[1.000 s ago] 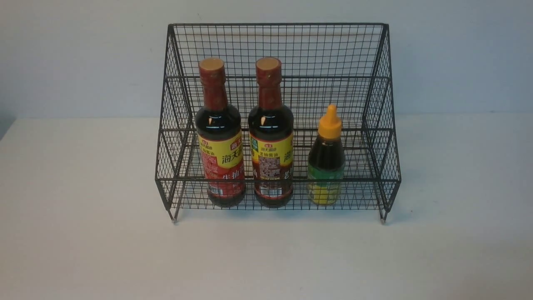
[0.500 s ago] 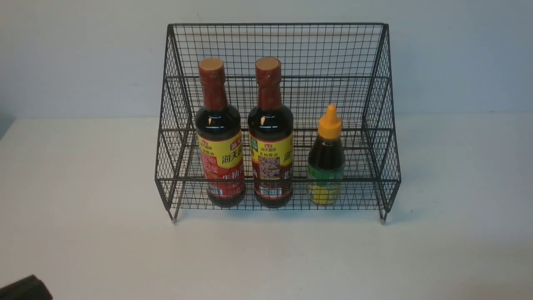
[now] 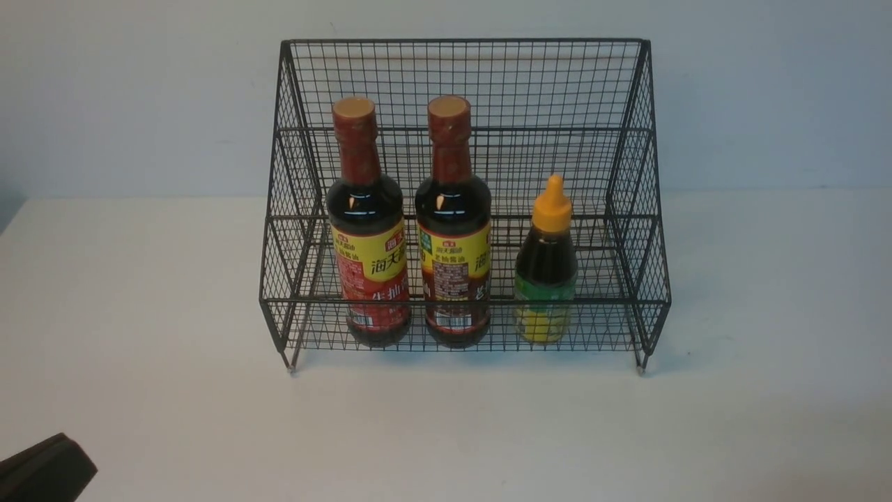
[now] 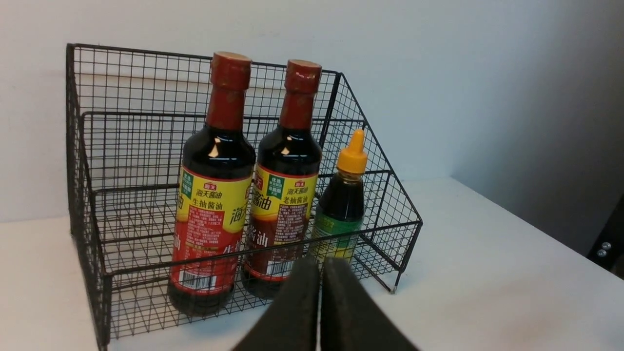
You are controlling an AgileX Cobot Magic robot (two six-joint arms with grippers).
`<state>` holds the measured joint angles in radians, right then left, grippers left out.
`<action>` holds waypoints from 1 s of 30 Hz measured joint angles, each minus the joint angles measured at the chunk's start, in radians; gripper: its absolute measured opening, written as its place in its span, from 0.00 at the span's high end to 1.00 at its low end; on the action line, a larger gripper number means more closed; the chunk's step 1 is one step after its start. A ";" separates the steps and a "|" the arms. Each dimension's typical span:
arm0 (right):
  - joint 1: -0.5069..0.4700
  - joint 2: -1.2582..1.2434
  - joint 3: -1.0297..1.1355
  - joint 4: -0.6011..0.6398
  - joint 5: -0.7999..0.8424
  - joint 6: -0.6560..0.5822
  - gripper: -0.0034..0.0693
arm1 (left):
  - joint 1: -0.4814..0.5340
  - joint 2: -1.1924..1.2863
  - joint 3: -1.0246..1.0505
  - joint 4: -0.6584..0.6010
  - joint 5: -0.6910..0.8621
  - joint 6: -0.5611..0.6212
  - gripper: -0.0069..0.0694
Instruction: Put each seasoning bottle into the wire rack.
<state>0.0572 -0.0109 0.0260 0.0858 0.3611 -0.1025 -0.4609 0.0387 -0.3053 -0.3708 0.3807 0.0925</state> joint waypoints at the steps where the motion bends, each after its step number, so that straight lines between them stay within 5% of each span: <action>1: 0.000 0.000 0.000 0.000 0.000 0.000 0.97 | 0.000 0.000 0.000 0.000 0.001 0.000 0.92; 5: 0.000 0.000 0.000 0.000 0.000 0.001 0.97 | 0.001 0.000 0.026 0.054 -0.012 0.009 0.92; 11: 0.000 0.000 0.000 0.000 0.000 0.001 0.97 | 0.119 0.000 0.198 0.330 -0.134 0.004 0.92; 20: 0.000 0.000 0.000 0.000 0.001 0.001 0.97 | 0.401 -0.012 0.335 0.345 -0.165 -0.004 0.92; 30: 0.000 0.000 0.000 0.000 0.001 0.001 0.97 | 0.409 -0.049 0.335 0.371 -0.019 -0.004 0.92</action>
<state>0.0572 -0.0109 0.0260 0.0858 0.3620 -0.1015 -0.0520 -0.0103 0.0294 0.0000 0.3613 0.0888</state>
